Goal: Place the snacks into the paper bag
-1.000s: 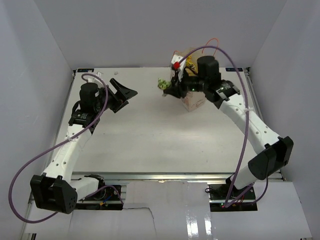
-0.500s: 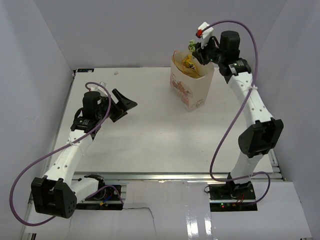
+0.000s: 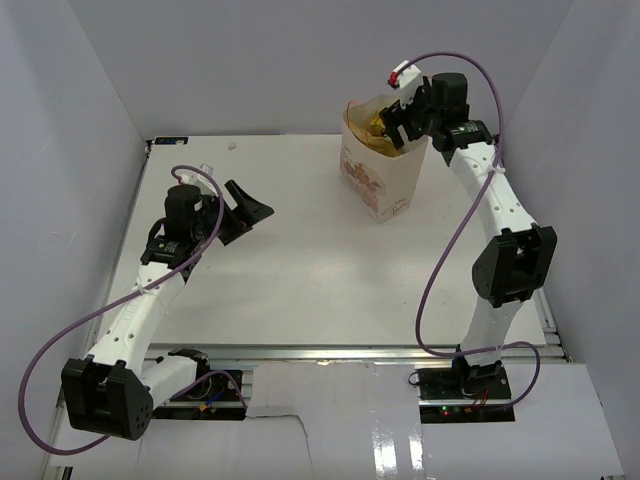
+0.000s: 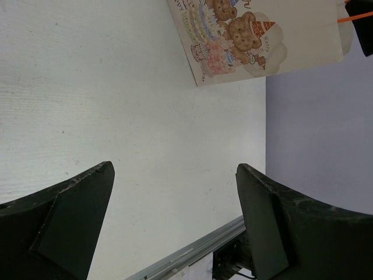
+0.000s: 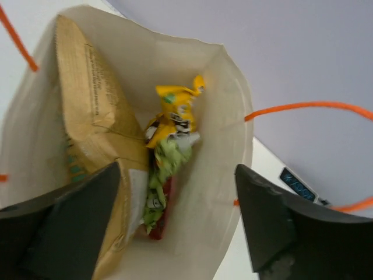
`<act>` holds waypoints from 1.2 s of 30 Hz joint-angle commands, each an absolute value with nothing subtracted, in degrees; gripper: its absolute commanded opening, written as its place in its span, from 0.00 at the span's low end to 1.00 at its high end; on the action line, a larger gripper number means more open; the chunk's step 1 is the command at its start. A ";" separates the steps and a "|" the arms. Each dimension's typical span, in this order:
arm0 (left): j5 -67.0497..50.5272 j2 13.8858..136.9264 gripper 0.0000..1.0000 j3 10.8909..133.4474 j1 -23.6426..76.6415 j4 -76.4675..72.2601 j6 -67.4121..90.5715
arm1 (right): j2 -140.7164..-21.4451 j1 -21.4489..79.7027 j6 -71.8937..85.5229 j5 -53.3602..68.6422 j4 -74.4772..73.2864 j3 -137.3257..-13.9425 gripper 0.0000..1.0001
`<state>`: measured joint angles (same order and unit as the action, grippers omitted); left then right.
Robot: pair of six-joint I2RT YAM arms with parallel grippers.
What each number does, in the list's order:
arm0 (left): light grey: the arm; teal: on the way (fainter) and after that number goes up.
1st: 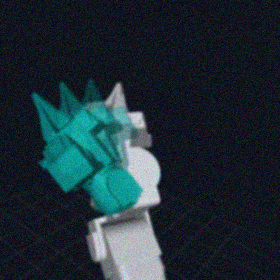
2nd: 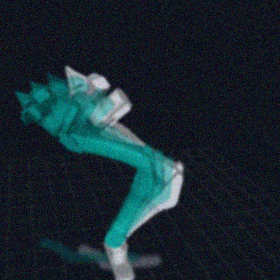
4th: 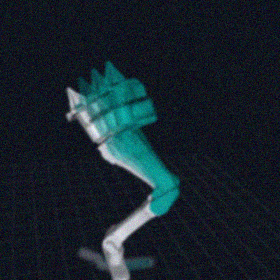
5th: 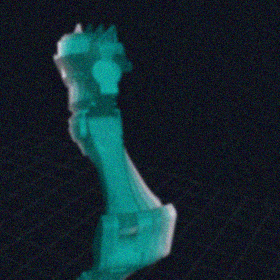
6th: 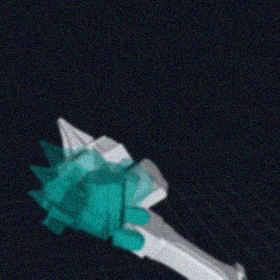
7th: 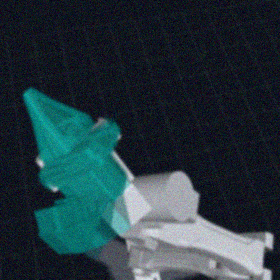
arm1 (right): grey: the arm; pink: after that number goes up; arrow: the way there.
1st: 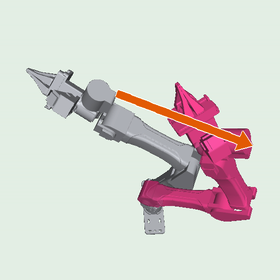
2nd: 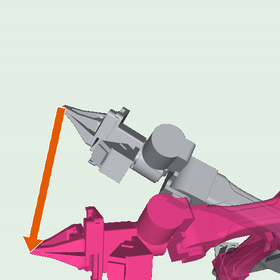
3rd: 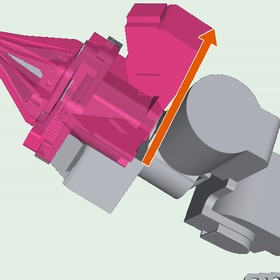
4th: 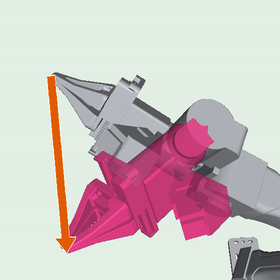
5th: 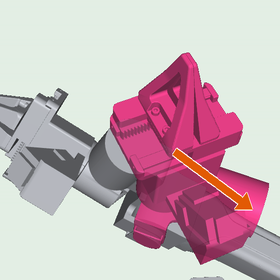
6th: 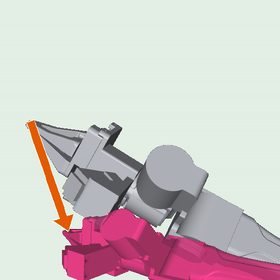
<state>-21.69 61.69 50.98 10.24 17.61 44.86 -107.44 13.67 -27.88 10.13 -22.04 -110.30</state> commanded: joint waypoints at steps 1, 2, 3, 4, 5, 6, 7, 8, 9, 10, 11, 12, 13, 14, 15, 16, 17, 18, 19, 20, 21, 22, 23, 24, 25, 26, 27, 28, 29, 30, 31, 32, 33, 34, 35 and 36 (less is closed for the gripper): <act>-20.31 61.35 0.96 53.26 9.93 18.28 41.93 | -99.33 11.96 -22.78 16.06 -23.72 -111.18 0.89; -19.87 61.43 0.96 53.87 9.93 18.80 40.27 | -98.19 10.82 -21.28 19.91 -24.17 -110.66 0.93; -19.34 61.52 0.97 55.18 9.93 19.59 39.38 | -95.22 10.38 -18.92 21.69 -24.52 -109.70 0.98; -18.38 61.44 0.98 55.80 9.93 19.95 38.42 | -93.45 9.76 -17.77 23.10 -24.52 -106.47 0.91; -17.93 61.26 0.98 56.42 10.02 20.21 36.49 | -91.69 8.80 -16.62 24.51 -24.43 -104.35 0.90; -17.41 61.17 0.98 57.38 9.93 20.48 35.52 | -88.10 8.35 -14.18 24.35 -24.43 -102.15 0.90; -16.97 60.91 0.98 57.83 9.93 20.65 34.64 | -86.24 7.91 -12.67 23.74 -24.43 -97.52 0.90; -15.92 60.73 0.98 58.09 9.93 20.65 32.98 | -84.48 6.69 -10.92 21.73 -24.43 -95.03 0.90; -15.30 60.47 0.98 58.53 9.93 20.74 32.26 | -80.90 6.07 -9.94 21.97 -24.52 -92.40 0.90; -14.77 60.29 0.98 58.45 10.02 20.74 31.73 | -78.95 4.67 -9.50 21.97 -24.70 -86.89 0.90; -13.63 59.94 0.98 58.36 9.93 20.66 31.29 | -77.10 4.05 -8.97 20.23 -24.52 -83.88 0.90; -13.10 59.68 0.98 58.10 9.93 20.39 30.59 | -73.25 3.69 -8.44 18.91 -24.52 -81.06 0.90; -12.83 59.50 0.98 58.10 10.02 20.22 30.32 | -71.47 3.26 -7.92 17.59 -24.61 -78.43 0.90; -11.96 59.15 0.98 58.18 9.93 20.21 30.15 | -69.72 2.56 -7.13 14.71 -24.70 -73.44 0.90; -11.69 58.89 0.98 58.36 9.93 19.87 29.97 | -66.13 2.20 -6.86 13.46 -24.70 -71.04 0.90; -11.52 58.80 0.98 58.79 9.93 19.43 29.71 | -64.27 1.59 -6.86 11.53 -24.70 -68.84 0.90; -11.25 58.54 0.98 59.06 9.93 19.08 29.53 | -62.60 1.32 -6.68 10.47 -24.87 -66.82 0.90; -10.99 58.27 0.98 59.32 9.93 18.38 29.36 | -59.45 1.06 -6.24 9.33 -25.05 -63.40 0.90; -11.16 58.18 0.98 59.59 9.93 17.93 29.09 | -57.94 0.79 -5.72 8.01 -25.05 -61.89 0.90; -11.25 58.18 0.98 59.94 9.93 17.49 28.92 | -56.79 0.70 -4.32 5.56 -25.14 -60.66 0.90; -11.60 58.36 0.98 60.12 10.02 17.14 28.65 | -54.69 0.70 -3.70 4.49 -25.22 -58.82 0.90; -11.69 58.62 0.98 60.20 9.93 17.05 28.57 | -53.71 0.70 -3.08 2.48 -25.31 -58.10 0.90; -11.95 58.80 0.98 60.29 9.93 17.14 28.56 | -52.92 0.62 -2.64 1.50 -25.31 -57.49 0.90; -12.30 59.06 0.98 60.21 10.02 17.31 28.65 | -51.52 0.62 -1.42 0.62 -25.40 -56.52 0.90; -13.09 59.41 0.98 60.12 9.93 17.40 28.91 | -50.89 -0.95 -1.15 0.35 -25.40 -56.17 0.90; -13.36 59.50 0.98 59.68 10.02 17.49 29.61 | -50.37 -0.97 -0.88 -2.69 -25.40 -55.81 0.90; -14.06 59.41 0.98 59.42 10.02 17.40 30.05 | -49.67 -0.97 -0.53 -3.51 -25.14 -55.29 0.90; -14.41 59.33 0.98 59.24 9.93 17.49 30.41 | -49.40 -1.05 -0.44 -4.82 -25.05 -55.11 0.90; -14.59 59.24 0.98 58.98 9.93 17.49 31.02 | -49.22 -1.05 -0.44 -5.18 -24.96 -55.02 0.90; -14.68 58.80 0.98 58.71 9.93 17.40 31.29 | -48.87 -1.05 -0.44 -5.79 -24.70 -54.76 0.90; -14.59 58.54 0.98 58.54 10.02 17.58 31.29 | -48.69 -1.05 -0.44 -5.97 -24.52 -54.67 0.90; -14.50 58.19 0.98 58.45 9.93 17.75 31.29 | -48.43 -1.05 -0.44 -6.15 -24.43 -54.67 0.90; -14.24 57.92 0.98 58.36 9.93 17.93 31.38 | -48.34 -1.05 -0.53 -6.24 -24.26 -54.67 0.90; -14.15 57.57 0.98 58.36 9.93 18.10 31.29 | -48.34 -1.05 -0.70 -6.24 -24.08 -54.49 0.90; -13.89 56.96 0.98 58.36 10.02 18.28 31.29 | -48.34 -1.05 -0.88 -5.98 -24.08 -54.49 0.90; -13.71 56.78 0.98 58.10 9.93 18.63 31.29 | -47.99 -1.05 -1.31 -5.72 -24.00 -54.41 0.90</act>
<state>-13.47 59.66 58.11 10.24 18.11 31.09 -48.99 -0.91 -1.58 -4.12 -26.70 -54.85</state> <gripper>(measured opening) 0.977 0.903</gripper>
